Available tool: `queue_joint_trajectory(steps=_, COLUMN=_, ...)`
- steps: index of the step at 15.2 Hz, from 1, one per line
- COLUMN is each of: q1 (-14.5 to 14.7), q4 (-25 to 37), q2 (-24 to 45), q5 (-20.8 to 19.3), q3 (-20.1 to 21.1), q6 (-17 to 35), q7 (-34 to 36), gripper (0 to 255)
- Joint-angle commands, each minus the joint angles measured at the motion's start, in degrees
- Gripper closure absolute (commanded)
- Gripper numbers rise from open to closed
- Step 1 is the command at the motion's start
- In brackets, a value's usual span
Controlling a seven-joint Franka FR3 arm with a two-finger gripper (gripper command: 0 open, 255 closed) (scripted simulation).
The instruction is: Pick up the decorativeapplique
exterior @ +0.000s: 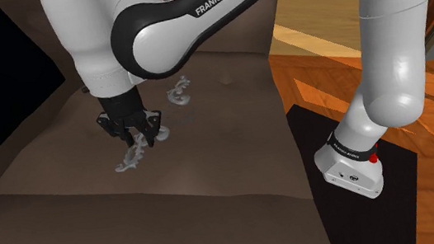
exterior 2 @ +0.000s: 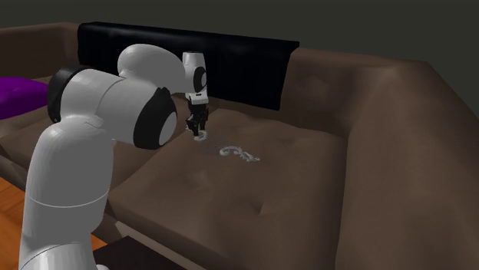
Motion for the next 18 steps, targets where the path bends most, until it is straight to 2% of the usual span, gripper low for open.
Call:
queue_joint_trajectory(steps=1, q1=0.0, q4=-0.1, q2=0.1, q5=0.0, q3=-0.1, q6=0.0, q7=0.0, gripper=255)
queue_joint_trajectory(steps=3, q1=-0.2, q4=-0.3, q2=-0.1, q5=0.1, q3=0.0, q6=0.1, q7=0.0, gripper=255)
queue_joint_trajectory(steps=18, q1=-0.3, q4=7.4, q2=-3.3, q5=2.8, q3=1.6, q6=-9.9, q7=-1.8, gripper=255)
